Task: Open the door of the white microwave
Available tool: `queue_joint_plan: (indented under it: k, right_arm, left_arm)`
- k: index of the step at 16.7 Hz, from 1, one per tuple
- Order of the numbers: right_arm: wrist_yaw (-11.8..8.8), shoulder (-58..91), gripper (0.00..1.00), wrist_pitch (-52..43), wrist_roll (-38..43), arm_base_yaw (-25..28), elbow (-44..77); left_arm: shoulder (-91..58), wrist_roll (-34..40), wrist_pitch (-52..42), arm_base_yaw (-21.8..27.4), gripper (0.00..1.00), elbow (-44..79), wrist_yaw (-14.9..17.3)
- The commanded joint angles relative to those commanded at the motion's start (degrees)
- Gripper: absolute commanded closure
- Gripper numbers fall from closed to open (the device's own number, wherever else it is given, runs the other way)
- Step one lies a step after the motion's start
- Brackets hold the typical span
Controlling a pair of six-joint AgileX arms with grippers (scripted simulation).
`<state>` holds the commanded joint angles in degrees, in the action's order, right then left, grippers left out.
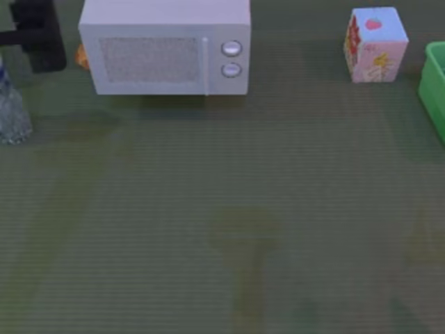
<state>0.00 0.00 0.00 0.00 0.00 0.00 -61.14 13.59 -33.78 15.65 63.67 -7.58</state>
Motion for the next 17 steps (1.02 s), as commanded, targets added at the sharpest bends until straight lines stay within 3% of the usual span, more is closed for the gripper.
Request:
queue_joint_plan:
  k: [9,17]
  right_arm:
    - [0.0,0.0,0.00,0.0,0.0,0.0,0.0]
    - [0.0,0.0,0.00,0.0,0.0,0.0,0.0]
  left_arm:
    - [-48.5,11.7,-24.5,12.0,0.00,55.2,-5.6]
    - [-69.4,15.7,-37.0,17.0,0.00,73.9,-8.3]
